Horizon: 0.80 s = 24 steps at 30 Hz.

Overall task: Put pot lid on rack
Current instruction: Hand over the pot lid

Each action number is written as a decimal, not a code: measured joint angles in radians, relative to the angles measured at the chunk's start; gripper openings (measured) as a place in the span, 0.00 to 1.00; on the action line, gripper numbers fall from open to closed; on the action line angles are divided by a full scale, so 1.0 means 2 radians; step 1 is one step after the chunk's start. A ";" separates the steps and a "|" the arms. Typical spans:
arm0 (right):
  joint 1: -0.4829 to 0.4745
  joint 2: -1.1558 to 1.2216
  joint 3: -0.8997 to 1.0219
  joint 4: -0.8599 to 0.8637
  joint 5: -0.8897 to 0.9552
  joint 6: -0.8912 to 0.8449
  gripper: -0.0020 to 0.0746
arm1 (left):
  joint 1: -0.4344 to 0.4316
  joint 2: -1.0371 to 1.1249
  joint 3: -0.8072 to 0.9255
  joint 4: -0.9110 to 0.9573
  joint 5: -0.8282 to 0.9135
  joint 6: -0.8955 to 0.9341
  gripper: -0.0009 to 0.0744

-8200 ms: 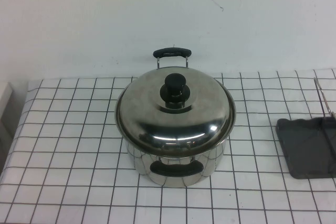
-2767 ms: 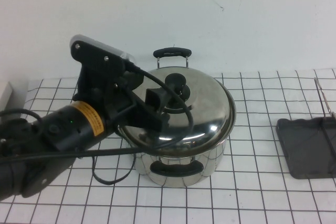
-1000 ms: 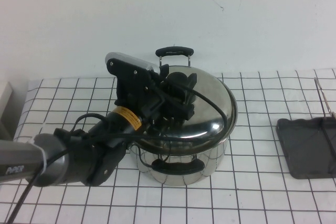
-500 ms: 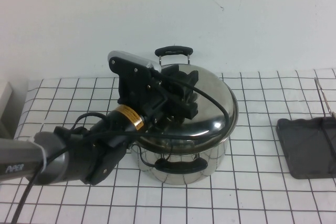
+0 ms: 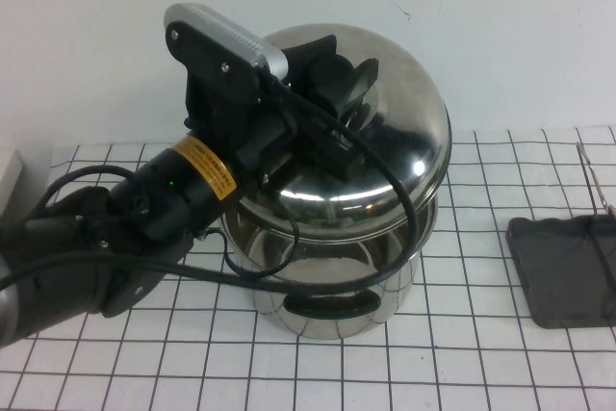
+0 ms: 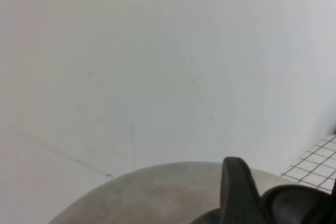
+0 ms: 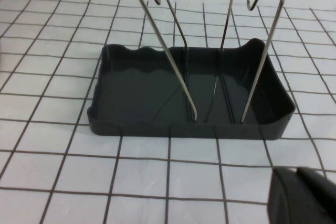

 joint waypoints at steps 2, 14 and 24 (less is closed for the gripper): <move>0.000 0.000 0.000 0.000 0.000 0.000 0.02 | 0.000 -0.014 0.000 0.028 0.001 -0.012 0.43; 0.000 0.000 0.000 0.000 0.000 0.000 0.02 | 0.000 -0.038 0.000 0.159 0.016 -0.250 0.43; 0.000 0.000 0.000 -0.016 0.000 -0.007 0.02 | 0.000 -0.038 0.000 0.150 0.022 -0.459 0.43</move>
